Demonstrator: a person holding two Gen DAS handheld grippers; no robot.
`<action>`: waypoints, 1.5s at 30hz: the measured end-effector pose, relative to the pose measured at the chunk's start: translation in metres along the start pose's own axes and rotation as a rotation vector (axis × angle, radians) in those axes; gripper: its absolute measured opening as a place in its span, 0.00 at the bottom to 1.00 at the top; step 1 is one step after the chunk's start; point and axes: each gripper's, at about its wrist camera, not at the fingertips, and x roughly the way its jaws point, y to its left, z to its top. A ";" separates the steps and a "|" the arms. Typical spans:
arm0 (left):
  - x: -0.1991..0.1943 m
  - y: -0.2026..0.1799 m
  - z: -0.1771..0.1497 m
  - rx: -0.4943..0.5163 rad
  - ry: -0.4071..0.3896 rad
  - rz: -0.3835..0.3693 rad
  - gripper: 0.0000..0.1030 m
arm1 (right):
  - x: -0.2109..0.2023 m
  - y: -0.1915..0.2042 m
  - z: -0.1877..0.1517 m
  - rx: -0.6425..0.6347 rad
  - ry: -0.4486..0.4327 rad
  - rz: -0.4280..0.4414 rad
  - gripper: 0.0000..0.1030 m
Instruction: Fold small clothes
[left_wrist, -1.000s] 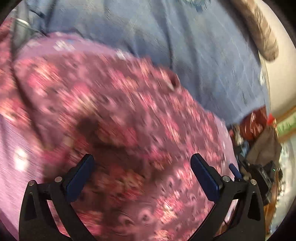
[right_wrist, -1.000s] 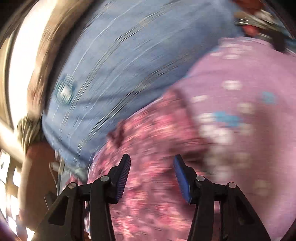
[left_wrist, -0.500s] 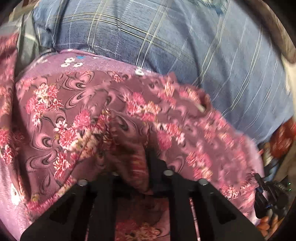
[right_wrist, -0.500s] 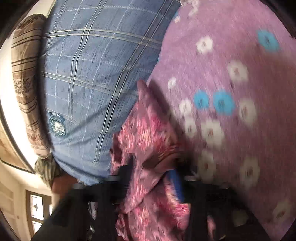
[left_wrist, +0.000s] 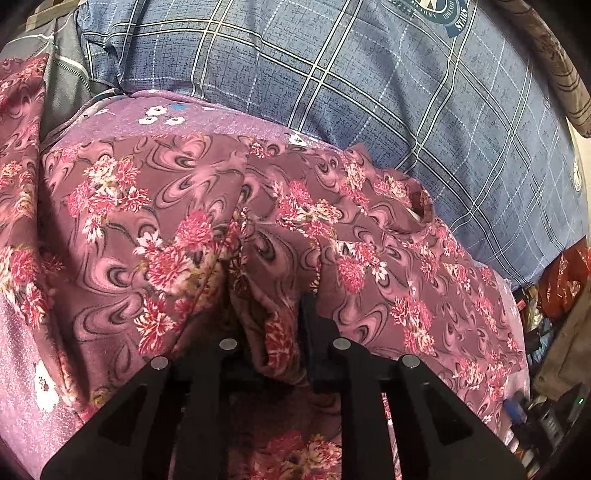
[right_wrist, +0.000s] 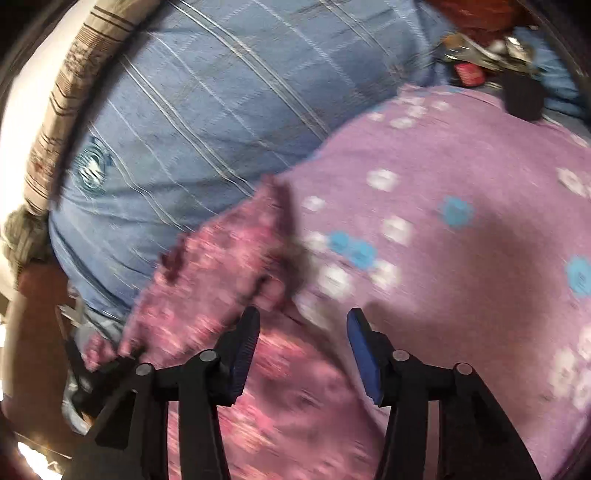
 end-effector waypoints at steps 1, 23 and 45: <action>-0.001 0.000 -0.001 0.002 -0.001 0.003 0.16 | 0.002 -0.001 -0.004 -0.018 0.011 0.008 0.51; -0.008 0.003 -0.002 0.018 -0.025 0.032 0.25 | 0.028 0.055 0.039 -0.109 -0.109 -0.089 0.20; -0.060 0.061 0.022 -0.201 -0.148 -0.071 0.64 | 0.111 0.150 -0.012 -0.357 0.041 -0.180 0.38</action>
